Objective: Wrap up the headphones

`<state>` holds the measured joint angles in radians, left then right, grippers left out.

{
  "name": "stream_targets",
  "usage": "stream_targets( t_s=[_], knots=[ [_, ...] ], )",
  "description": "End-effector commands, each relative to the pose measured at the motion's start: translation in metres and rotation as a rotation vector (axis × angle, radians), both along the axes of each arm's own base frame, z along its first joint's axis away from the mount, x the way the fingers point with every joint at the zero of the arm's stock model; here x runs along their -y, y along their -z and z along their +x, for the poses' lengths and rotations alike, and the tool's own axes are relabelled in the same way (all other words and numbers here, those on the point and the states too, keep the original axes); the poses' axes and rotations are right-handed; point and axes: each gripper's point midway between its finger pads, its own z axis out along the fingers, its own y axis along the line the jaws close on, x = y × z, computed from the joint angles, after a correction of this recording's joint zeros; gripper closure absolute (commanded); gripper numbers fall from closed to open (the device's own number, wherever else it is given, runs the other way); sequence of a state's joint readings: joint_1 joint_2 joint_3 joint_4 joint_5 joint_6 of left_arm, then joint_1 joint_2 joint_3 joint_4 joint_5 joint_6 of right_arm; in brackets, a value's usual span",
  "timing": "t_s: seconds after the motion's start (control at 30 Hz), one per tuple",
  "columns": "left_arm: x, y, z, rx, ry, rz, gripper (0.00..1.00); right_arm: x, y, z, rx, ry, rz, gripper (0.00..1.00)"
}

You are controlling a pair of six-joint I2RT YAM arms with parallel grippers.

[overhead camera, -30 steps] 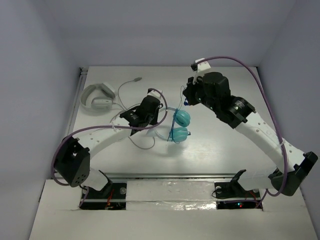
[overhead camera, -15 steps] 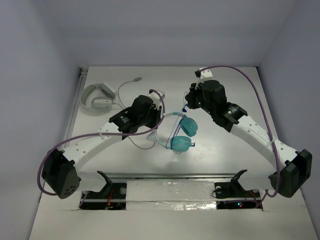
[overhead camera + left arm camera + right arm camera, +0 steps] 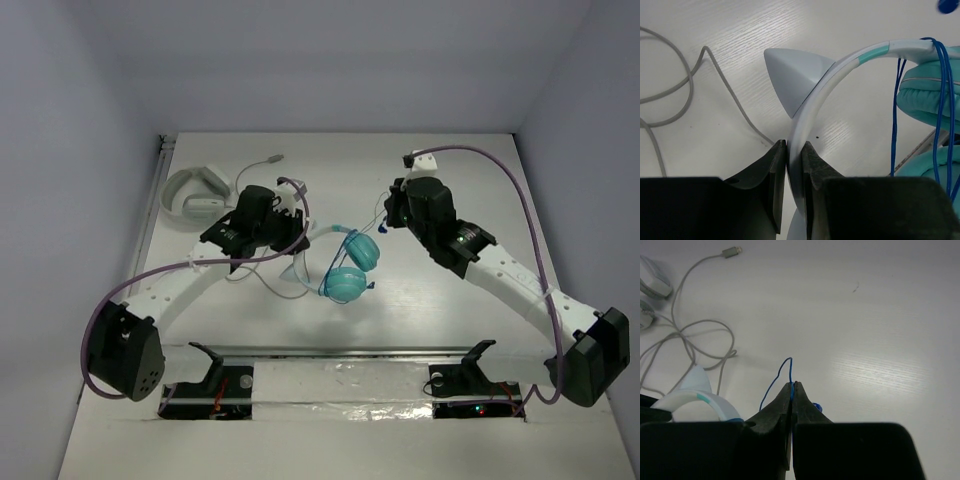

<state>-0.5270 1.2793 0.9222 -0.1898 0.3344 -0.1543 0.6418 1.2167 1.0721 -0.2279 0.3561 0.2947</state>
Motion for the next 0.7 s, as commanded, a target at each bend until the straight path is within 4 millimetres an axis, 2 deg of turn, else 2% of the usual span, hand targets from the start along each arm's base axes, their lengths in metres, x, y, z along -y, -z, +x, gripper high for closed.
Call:
stream_targets(
  t_s=[0.0,0.1,0.3,0.43,0.5,0.53,0.6,0.67],
  knots=[
    [0.028,-0.063,-0.015,0.115,0.174,-0.21,1.0,-0.004,-0.002,0.002,0.024,0.002,0.069,1.0],
    [0.034,-0.072,-0.025,0.115,0.232,-0.248,1.0,-0.012,0.012,0.001,0.008,-0.031,0.082,1.0],
    [0.042,-0.103,-0.041,0.148,0.323,-0.336,1.0,-0.02,0.023,-0.002,-0.006,-0.065,0.113,1.0],
    [0.034,-0.132,-0.028,0.196,0.226,-0.401,1.0,-0.022,0.024,-0.01,-0.006,-0.078,0.166,1.0],
    [0.033,-0.15,-0.024,0.229,0.19,-0.444,1.0,-0.025,0.01,-0.017,0.036,-0.113,0.226,1.0],
    [0.03,-0.161,-0.02,0.261,0.157,-0.451,1.0,-0.027,0.02,-0.024,0.021,-0.136,0.239,1.0],
    [0.032,-0.173,-0.019,0.287,0.158,-0.486,1.0,-0.034,0.011,-0.035,0.056,-0.204,0.3,1.0],
    [0.033,-0.184,-0.018,0.318,0.156,-0.515,1.0,-0.043,0.015,-0.046,0.06,-0.278,0.34,1.0]
  ],
)
